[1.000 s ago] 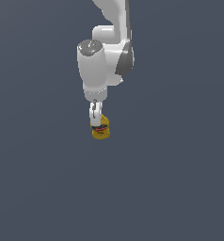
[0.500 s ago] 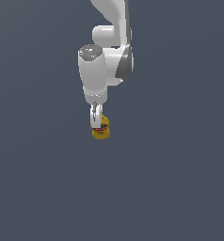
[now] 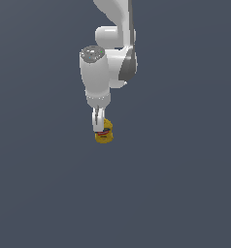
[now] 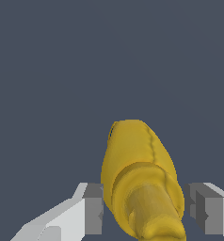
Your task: Pick up the object and move it to a goal position.
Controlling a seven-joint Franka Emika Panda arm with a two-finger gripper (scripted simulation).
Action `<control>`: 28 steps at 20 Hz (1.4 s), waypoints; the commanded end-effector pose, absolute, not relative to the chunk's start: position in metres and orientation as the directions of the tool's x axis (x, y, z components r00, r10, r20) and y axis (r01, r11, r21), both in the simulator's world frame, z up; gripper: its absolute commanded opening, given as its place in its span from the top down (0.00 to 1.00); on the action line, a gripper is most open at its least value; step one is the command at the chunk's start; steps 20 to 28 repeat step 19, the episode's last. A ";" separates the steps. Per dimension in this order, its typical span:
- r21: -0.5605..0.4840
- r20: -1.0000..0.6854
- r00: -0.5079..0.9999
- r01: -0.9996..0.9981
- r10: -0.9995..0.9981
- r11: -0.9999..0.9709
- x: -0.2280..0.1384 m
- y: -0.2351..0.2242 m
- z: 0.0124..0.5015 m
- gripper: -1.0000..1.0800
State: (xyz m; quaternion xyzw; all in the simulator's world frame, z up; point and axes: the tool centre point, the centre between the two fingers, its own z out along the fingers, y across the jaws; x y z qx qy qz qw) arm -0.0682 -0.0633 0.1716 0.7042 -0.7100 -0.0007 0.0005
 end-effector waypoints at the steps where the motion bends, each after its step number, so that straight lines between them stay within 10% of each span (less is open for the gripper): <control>1: -0.001 0.000 -0.010 -1.000 -1.000 0.010 -0.066 -0.070 0.176 1.00; 28: 0.000 0.000 -0.009 -1.000 -1.000 0.009 -0.040 -0.141 0.210 1.00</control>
